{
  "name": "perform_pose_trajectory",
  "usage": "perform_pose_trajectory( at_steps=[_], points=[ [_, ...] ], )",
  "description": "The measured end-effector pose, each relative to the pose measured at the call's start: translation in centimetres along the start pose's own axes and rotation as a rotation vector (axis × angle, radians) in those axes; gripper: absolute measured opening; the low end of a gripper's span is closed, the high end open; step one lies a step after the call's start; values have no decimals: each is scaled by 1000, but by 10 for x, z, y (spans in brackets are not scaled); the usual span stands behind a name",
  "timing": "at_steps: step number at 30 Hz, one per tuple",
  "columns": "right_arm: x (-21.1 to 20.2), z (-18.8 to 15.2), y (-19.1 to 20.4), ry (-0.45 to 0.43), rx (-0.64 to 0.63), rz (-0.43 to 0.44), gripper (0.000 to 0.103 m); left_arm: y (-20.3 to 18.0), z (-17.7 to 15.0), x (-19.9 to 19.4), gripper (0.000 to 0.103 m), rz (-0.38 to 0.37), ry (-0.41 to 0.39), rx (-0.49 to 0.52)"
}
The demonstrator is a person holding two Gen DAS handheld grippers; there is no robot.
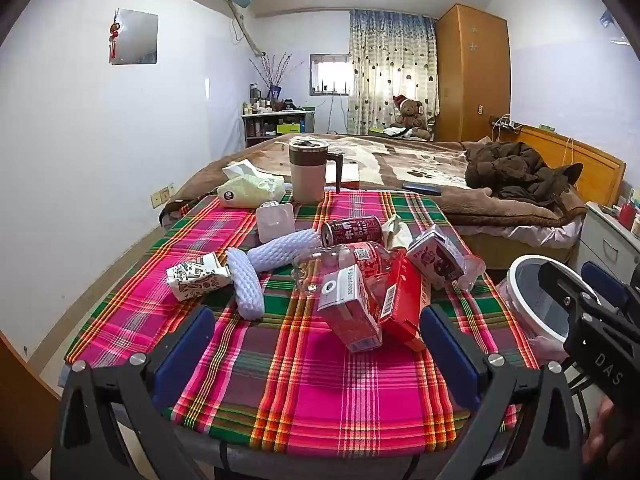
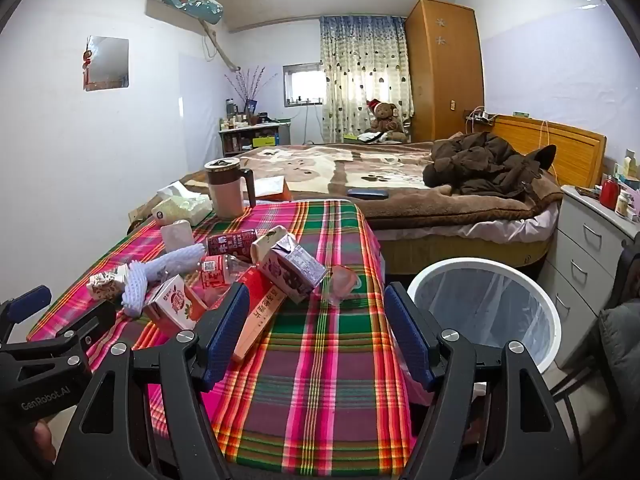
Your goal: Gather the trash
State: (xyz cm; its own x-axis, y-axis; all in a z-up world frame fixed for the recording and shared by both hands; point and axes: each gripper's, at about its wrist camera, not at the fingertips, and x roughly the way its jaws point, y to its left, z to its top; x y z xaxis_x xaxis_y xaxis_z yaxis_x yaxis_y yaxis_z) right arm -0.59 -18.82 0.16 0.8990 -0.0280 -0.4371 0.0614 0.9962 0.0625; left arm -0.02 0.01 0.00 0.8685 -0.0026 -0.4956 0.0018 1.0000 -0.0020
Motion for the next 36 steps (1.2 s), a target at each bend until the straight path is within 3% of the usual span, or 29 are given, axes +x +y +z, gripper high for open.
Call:
perform_pose_trajectory(
  at_steps=[36],
  points=[
    [1, 1, 0, 11, 0, -5, 71, 2, 1, -1, 103, 7, 9, -2]
  ],
)
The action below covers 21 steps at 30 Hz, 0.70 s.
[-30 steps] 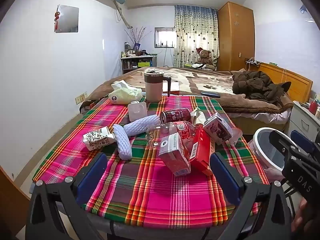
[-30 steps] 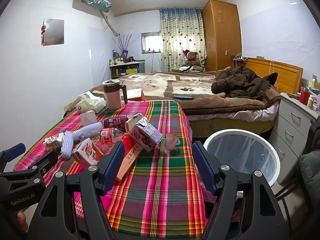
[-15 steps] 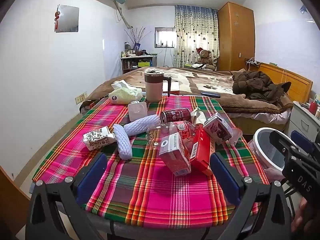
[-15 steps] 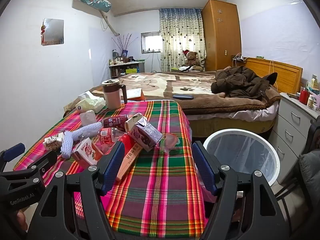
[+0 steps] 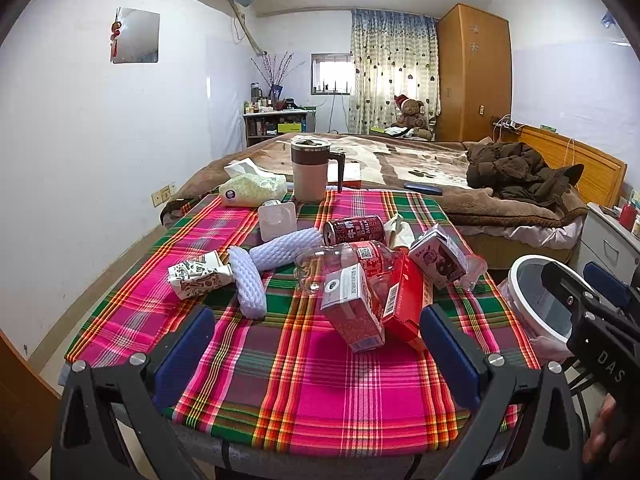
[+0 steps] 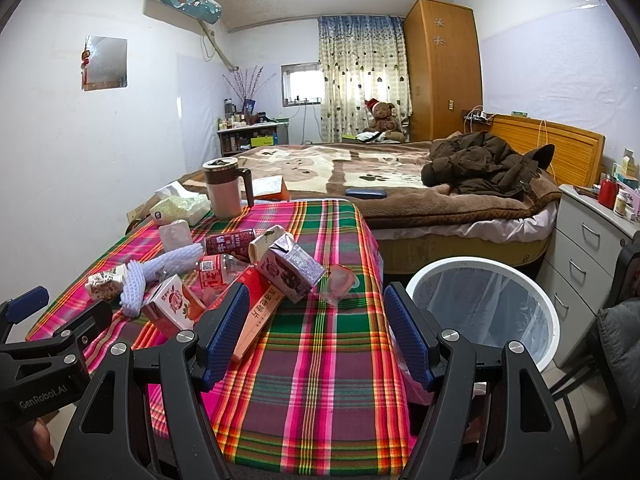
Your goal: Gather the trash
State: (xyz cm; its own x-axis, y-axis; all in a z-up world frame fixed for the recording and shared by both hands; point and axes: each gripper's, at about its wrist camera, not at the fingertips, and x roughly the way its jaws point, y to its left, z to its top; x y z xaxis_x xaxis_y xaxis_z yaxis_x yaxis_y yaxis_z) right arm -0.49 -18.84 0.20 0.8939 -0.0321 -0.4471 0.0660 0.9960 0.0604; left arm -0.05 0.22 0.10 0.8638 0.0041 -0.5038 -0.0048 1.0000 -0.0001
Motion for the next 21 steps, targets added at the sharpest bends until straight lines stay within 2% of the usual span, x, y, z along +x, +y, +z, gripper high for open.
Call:
perform_pose_trajectory(
  at_steps=[21],
  points=[
    [-2, -1, 1, 0, 0, -3, 71, 0, -1, 1, 103, 2, -1, 2]
  ],
)
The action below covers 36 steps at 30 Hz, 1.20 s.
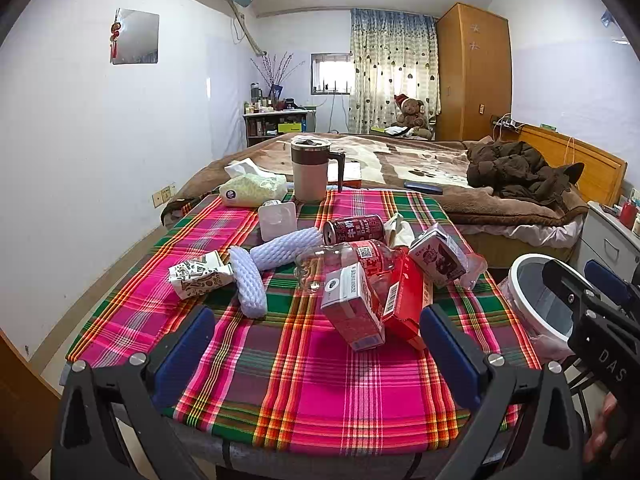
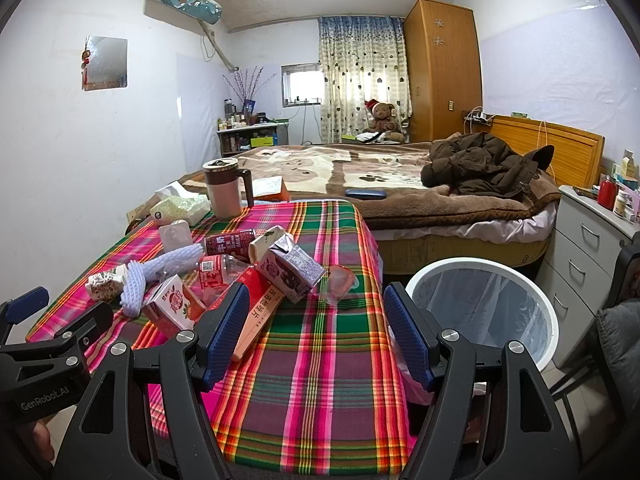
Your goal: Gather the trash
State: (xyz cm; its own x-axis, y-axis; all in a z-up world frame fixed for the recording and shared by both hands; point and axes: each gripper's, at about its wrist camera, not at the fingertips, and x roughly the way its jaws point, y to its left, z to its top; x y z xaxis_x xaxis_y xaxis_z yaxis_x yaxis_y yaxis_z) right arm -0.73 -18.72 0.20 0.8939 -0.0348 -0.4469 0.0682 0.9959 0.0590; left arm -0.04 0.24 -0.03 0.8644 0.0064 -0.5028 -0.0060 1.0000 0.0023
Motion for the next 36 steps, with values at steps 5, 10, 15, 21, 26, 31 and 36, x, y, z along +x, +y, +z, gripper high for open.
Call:
perform_pose_trajectory(
  at_steps=[5, 10, 15, 21, 26, 31, 36],
  points=[
    [0, 0, 0, 0, -1, 1, 71, 0, 0, 0, 103, 0, 0, 1],
    [0, 0, 0, 0, -1, 0, 71, 0, 0, 0, 103, -1, 1, 1],
    [-1, -2, 0, -1, 0, -1, 71, 0, 0, 0, 103, -1, 0, 1],
    [-1, -2, 0, -1, -2, -1, 71, -1, -1, 0, 103, 1, 1, 1],
    [0, -2, 1, 0, -2, -3, 71, 0, -1, 0, 103, 1, 1, 2],
    [-5, 0, -2, 1, -4, -4, 71, 2, -3, 5, 103, 0, 6, 0],
    [-1, 0, -3, 11, -6, -9, 71, 3, -5, 11, 103, 4, 17, 1]
  ],
)
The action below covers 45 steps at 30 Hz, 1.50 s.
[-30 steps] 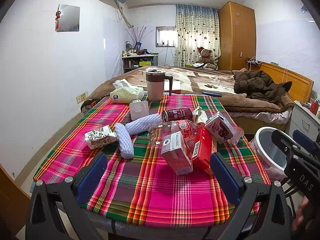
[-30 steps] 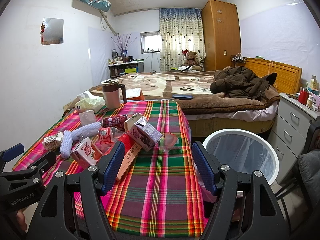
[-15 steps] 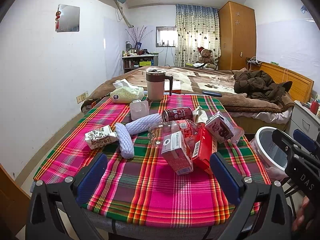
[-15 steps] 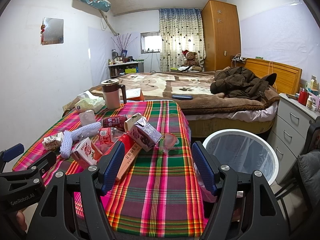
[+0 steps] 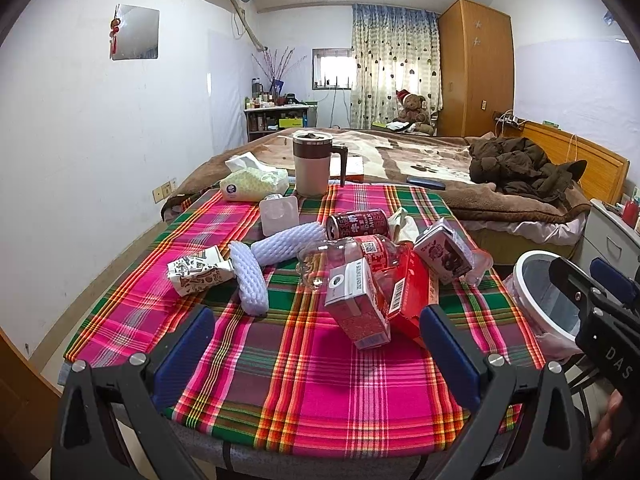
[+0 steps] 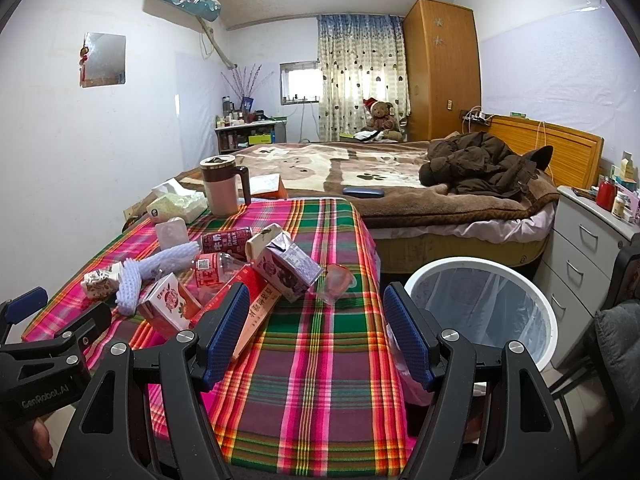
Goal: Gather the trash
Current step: 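Grasp the white milk carton with the left tool while the right tool grasps the purple juice carton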
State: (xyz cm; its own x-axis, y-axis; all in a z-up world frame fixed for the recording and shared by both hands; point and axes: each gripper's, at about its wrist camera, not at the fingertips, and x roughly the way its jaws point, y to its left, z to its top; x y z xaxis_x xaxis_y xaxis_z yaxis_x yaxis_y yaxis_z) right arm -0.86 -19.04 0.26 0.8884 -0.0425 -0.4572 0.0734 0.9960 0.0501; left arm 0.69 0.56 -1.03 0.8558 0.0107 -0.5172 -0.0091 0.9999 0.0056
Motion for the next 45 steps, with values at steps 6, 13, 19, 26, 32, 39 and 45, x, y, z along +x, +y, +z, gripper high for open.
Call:
perform_pose_trajectory(
  at_steps=[6, 13, 19, 26, 32, 39, 45],
  points=[
    [11, -1, -2, 14, -2, 1, 71, 5, -1, 15, 103, 0, 26, 3],
    [46, -7, -13, 45, -20, -1, 71, 18, -3, 44, 103, -44, 83, 2],
    [75, -2, -23, 87, -15, 46, 71, 23, -2, 66, 103, -156, 135, -46],
    [101, 8, -13, 121, -98, 186, 71, 10, 0, 90, 102, -226, 209, -56],
    [116, 17, -4, 136, -171, 240, 71, 4, -4, 110, 88, -242, 263, -103],
    [145, 20, -3, 216, -200, 285, 71, 3, -4, 115, 69, -230, 269, -109],
    [148, 20, -2, 220, -169, 355, 71, 1, 2, 115, 49, -240, 256, -91]
  ],
)
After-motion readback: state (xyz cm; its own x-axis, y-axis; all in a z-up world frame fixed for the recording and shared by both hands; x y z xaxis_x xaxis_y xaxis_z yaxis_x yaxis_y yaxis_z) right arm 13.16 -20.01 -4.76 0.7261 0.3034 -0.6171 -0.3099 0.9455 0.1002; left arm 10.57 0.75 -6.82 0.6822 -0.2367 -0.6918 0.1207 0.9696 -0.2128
